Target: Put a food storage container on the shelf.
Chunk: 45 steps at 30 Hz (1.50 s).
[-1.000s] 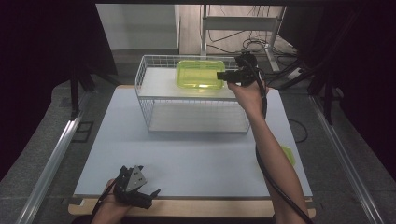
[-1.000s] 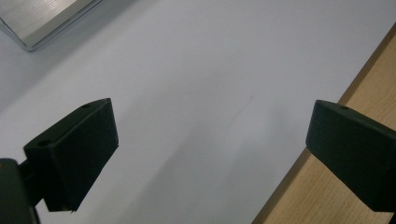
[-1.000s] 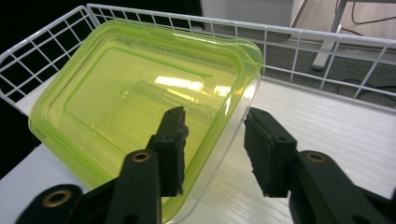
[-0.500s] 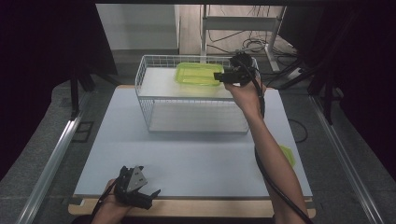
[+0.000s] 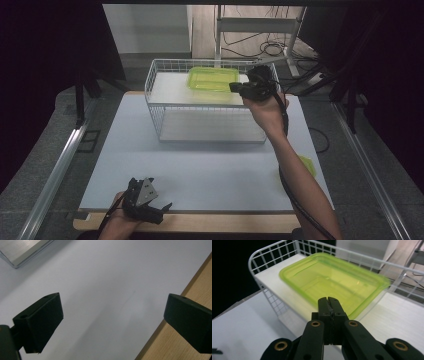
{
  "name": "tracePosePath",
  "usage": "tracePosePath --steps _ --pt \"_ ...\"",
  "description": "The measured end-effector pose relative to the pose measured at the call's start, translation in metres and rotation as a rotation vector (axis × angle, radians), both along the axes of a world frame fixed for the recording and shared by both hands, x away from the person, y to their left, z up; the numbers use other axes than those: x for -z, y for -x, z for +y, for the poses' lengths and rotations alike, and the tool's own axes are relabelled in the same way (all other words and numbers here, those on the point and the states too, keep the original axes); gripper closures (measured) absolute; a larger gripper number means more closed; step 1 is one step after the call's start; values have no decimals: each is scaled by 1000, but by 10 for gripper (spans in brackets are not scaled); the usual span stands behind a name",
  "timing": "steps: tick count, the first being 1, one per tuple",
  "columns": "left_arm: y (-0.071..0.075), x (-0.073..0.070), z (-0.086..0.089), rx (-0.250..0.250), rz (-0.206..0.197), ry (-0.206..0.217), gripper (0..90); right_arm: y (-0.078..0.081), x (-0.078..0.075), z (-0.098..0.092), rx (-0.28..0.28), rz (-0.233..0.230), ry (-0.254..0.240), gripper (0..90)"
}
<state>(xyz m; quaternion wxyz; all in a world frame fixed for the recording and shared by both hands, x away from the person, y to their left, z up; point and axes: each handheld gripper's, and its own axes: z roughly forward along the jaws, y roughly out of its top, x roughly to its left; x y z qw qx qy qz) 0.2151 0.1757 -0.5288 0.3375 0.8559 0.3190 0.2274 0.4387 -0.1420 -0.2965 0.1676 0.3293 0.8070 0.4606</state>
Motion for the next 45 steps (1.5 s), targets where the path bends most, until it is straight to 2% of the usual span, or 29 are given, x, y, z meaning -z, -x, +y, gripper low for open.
tracePosePath --steps 6,12,24,28,37,38,39,41,45 --pt "0 1 0 2 4 -8 22 -1 11 1 -12 20 6 894" --pt "0 1 0 2 5 -7 23 -5 13 0 -2 34 -4 892" --pt "0 1 0 1 3 -5 22 -7 13 0 9 19 7 877" --pt "0 0 1 1 3 -2 22 -3 14 -1 -6 16 -10 858" --pt "-1 0 3 -19 -5 9 13 15 21 -5 -28 -4 12 669" --pt "-1 0 3 -21 -7 12 13 19 23 -7 -33 -3 7 612" --pt "-1 0 3 -23 -9 16 13 19 23 -7 -33 -3 7 612" --pt "-3 1 3 -45 -11 17 29 23 25 -9 -35 -4 11 572" --pt "-6 2 8 -27 8 85 55 33 32 -12 -53 -12 28 456"
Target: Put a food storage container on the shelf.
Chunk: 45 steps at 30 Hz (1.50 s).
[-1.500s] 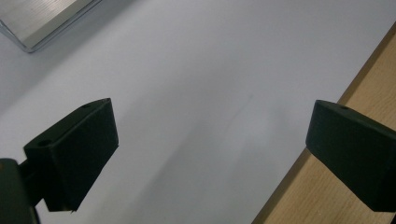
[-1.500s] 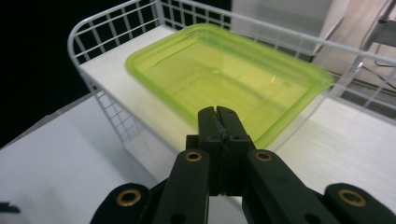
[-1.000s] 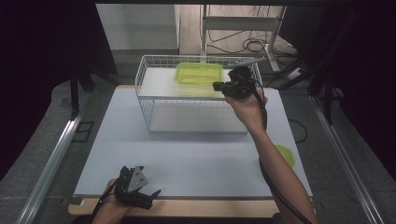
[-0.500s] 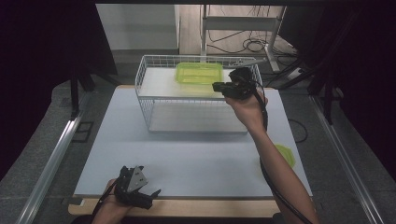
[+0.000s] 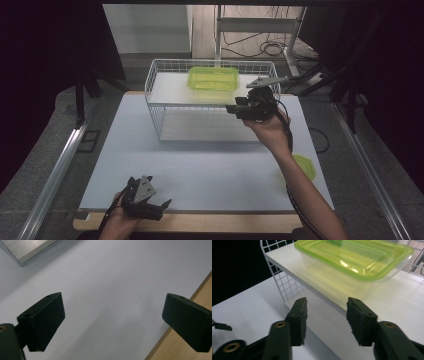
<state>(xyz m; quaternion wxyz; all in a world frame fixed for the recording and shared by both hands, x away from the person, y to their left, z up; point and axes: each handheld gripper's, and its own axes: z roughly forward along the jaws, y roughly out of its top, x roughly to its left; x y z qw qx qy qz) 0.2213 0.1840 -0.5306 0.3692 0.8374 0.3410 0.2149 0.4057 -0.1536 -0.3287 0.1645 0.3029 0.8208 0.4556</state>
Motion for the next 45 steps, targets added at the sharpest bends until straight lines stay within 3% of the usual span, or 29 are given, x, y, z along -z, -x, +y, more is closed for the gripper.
tracePosePath --steps 8,12,16,25,28,33,45 --pt "-2 0 3 -3 35 28 60 18 12 -4 -13 -2 2 320" --pt "-1 -2 3 -22 28 56 49 29 19 -8 -24 -10 3 271" --pt "1 -4 4 -36 -4 64 46 40 29 -12 -32 -15 10 237" --pt "1 -4 3 -42 -5 46 48 67 52 -26 -33 -28 28 174" --pt "1 -3 2 -43 -9 42 41 76 62 -37 -28 -16 11 159" --pt "1 -3 1 -40 -12 38 37 82 72 -47 -17 0 -17 142" --pt "3 -4 -3 -2 -34 13 31 103 108 -56 -9 30 -7 121"
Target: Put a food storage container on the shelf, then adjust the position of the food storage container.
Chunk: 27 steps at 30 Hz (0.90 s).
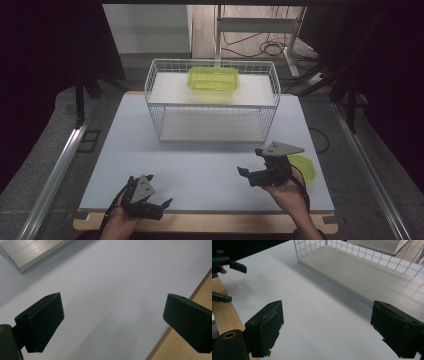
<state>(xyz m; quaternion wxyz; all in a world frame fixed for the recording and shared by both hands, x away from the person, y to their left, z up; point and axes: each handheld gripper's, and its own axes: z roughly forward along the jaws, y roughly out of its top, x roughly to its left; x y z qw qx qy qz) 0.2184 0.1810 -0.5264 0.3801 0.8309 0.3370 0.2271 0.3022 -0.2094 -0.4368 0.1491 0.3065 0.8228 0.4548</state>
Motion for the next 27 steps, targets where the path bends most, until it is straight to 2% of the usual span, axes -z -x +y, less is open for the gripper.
tracePosePath --steps 6,9,17,22,27 --pt "1 0 -1 -3 -6 -13 27 9 19 -3 3 1 12 123" --pt "1 1 -3 -2 -4 -29 26 13 29 -4 4 -2 36 123" --pt "1 2 -5 1 -4 -44 24 17 50 -1 -6 27 92 117" --pt "1 2 -4 0 -2 -46 22 15 56 2 -15 39 120 97" --pt "0 2 -2 -3 -3 -44 22 15 55 -1 -3 43 130 24"
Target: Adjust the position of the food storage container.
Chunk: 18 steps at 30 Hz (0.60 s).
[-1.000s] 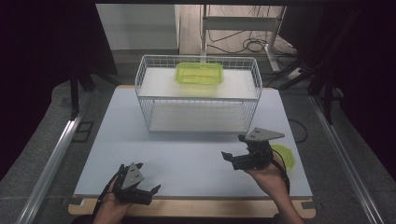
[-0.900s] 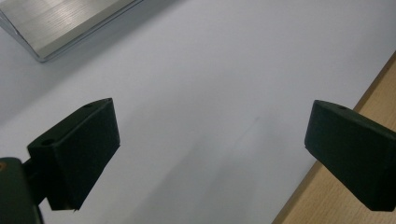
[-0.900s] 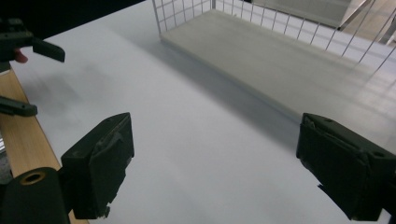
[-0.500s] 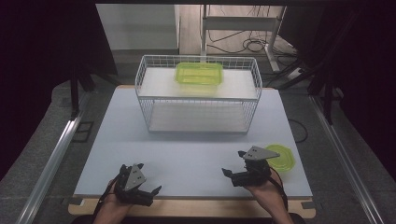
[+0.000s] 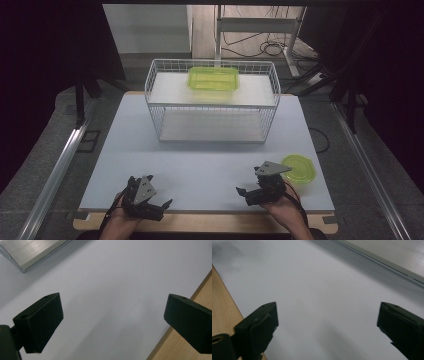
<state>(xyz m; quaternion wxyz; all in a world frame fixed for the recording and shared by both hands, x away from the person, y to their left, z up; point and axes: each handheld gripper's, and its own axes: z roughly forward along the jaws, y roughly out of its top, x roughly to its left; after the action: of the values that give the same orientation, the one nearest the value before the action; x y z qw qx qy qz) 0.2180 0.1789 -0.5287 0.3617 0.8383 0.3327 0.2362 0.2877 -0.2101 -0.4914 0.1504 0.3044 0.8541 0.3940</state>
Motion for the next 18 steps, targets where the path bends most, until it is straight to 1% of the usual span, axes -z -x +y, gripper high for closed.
tracePosePath --steps 3,4,5,8,10,11,13,15,18 --pt "0 1 0 2 5 -3 22 0 -3 -2 24 -16 2 30" --pt "0 1 -1 3 5 -2 22 -1 -7 -6 44 -24 -6 98" --pt "0 0 -1 3 4 -3 22 -1 -7 -6 44 -24 -6 98" --pt "0 0 0 1 1 -5 22 -4 -17 -18 90 -25 -30 262" --pt "0 0 1 0 3 -4 22 -5 -24 -29 130 -36 -39 393" --pt "0 0 1 -1 3 -5 22 -5 -27 -34 135 -40 -44 453" --pt "0 0 1 -3 3 -7 22 -6 -33 -48 153 -65 -44 562" --pt "0 0 1 -2 3 -8 22 -8 -35 -60 182 -74 -37 637" --pt "0 0 0 -1 3 -12 22 -13 -37 -78 221 -67 -38 726"
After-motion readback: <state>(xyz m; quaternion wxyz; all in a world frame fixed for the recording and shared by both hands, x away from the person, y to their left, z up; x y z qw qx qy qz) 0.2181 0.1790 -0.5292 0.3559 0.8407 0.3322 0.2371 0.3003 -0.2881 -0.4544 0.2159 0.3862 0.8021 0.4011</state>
